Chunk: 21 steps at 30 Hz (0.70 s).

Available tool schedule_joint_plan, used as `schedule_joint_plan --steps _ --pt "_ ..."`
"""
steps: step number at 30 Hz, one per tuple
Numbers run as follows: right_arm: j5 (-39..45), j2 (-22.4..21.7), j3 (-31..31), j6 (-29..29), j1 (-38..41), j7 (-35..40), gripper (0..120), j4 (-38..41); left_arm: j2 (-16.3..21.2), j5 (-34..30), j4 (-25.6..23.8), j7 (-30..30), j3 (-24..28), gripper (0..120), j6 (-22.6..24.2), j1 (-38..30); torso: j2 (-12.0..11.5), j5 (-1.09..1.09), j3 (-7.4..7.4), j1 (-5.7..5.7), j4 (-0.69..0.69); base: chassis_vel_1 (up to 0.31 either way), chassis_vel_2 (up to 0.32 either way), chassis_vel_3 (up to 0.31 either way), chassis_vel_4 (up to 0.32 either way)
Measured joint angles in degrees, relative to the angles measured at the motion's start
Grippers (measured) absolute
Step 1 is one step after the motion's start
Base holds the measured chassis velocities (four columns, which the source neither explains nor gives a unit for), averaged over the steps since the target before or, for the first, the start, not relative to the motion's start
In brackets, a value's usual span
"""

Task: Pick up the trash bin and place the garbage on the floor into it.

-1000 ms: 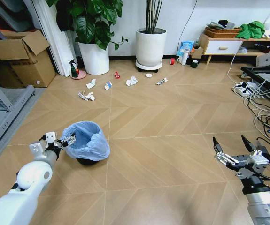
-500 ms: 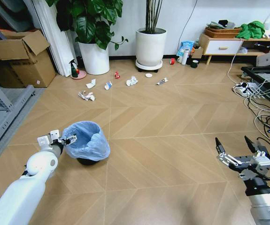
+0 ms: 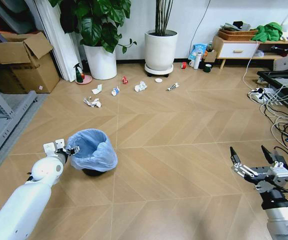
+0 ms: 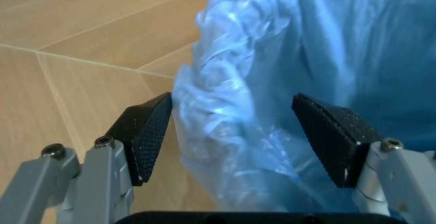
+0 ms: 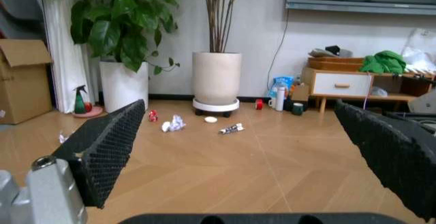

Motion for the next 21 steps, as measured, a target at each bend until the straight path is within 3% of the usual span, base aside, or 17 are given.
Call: schedule_joint_plan --steps 7,10,15,21 --pt "-0.01 0.31 -0.11 -0.27 0.1 0.06 100 0.21 0.37 0.0 1.32 0.19 0.44 66 0.95 -0.8 0.0 0.0 0.0 0.0 0.0 0.0 0.0 0.0 0.0" --pt "-0.02 0.64 -0.12 -0.37 0.09 0.09 100 0.36 0.53 -0.26 1.76 0.27 0.92 50 1.65 -1.33 0.0 0.0 0.0 0.0 0.0 0.0 0.0 0.0 0.0" --pt "-0.06 0.85 -0.11 -0.38 0.0 0.1 100 0.44 0.53 -0.37 1.76 0.52 1.28 39 2.09 -1.35 0.0 0.0 0.0 0.0 0.0 0.0 0.0 0.0 0.0" --pt "-0.09 1.1 0.04 -0.41 -0.25 0.1 100 0.77 0.41 -0.6 1.73 1.3 1.71 12 2.46 -1.19 0.0 0.02 0.0 0.0 0.0 0.0 0.0 0.0 0.0"
